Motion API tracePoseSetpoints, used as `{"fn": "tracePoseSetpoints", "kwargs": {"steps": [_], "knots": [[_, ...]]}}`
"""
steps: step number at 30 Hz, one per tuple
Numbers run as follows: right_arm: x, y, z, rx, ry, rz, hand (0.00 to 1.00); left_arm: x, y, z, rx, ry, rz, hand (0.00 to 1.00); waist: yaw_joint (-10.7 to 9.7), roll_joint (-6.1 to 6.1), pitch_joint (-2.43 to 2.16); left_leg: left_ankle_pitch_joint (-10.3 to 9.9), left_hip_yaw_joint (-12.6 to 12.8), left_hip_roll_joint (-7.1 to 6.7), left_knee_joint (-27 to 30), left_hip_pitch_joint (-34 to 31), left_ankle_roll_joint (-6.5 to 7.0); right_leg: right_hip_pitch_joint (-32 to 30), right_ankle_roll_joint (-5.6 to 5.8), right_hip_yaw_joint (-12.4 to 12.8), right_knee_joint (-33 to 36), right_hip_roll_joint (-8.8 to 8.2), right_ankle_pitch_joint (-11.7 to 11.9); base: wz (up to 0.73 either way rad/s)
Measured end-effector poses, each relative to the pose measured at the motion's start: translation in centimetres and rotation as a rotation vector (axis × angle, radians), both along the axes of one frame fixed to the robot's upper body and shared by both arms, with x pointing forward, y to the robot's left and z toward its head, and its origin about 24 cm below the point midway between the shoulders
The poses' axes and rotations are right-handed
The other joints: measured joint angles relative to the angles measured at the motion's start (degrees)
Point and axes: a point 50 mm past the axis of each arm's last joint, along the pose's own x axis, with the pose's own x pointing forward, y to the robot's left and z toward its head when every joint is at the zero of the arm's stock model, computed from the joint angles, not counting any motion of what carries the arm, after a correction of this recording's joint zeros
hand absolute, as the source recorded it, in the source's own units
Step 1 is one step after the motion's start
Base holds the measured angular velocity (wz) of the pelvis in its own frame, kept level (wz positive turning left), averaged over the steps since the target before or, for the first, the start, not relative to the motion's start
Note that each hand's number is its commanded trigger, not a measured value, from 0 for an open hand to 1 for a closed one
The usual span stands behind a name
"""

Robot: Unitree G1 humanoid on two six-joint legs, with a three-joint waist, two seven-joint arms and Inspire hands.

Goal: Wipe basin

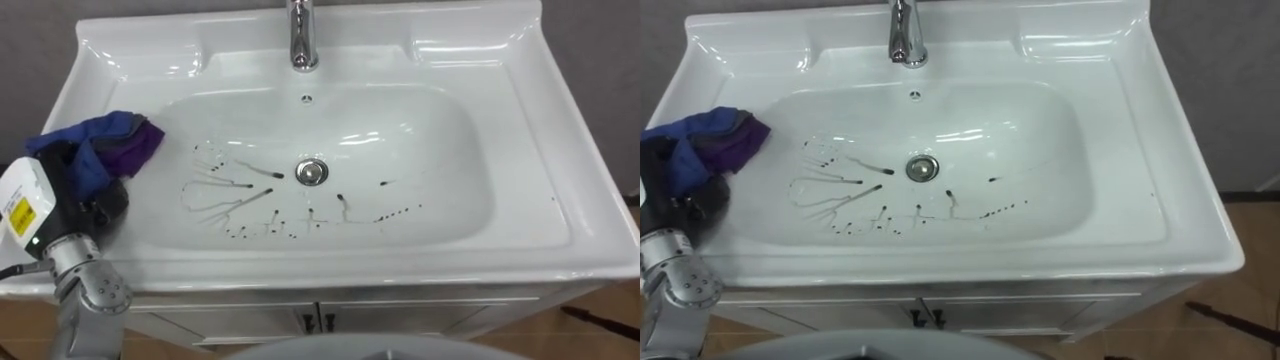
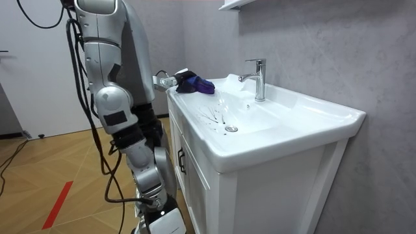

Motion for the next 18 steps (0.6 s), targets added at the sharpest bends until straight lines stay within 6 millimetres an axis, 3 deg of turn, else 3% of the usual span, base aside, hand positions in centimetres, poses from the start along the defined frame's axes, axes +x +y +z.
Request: {"fn": "tracePoseSetpoints", "kwargs": {"steps": [7,12,18], "knots": [[0.1,0.2,0.0,-0.005,0.011,0.061,0.00,0.6,-0.7,0.5,0.005,-0.021,-0.025,1.00,-0.4,-0.82,0.20,0.0,0.0,-0.08,0.0,0.1,0.00,0.5,0.12,0.0,-0.1,-0.02,0.0,0.05],[1.1,0.4,-0.1,0.012,-0.007,0.084,0.00,1.1,-1.3,1.0,0.008,-0.035,-0.047,1.00,-1.1,-1.09,1.07,0.0,0.0,-0.22,0.1,-0.3,0.00,0.5,0.34,-0.3,-0.2,-0.26,-0.1,0.10],[1.7,0.7,-0.1,0.021,-0.030,0.096,0.00,1.9,-2.7,1.3,-0.007,-0.038,-0.115,1.00,-2.9,-0.88,1.26,0.3,0.1,-0.24,0.6,-1.7,0.42,-0.6,0.61,-1.4,0.1,-0.93,-0.1,0.11]]}}
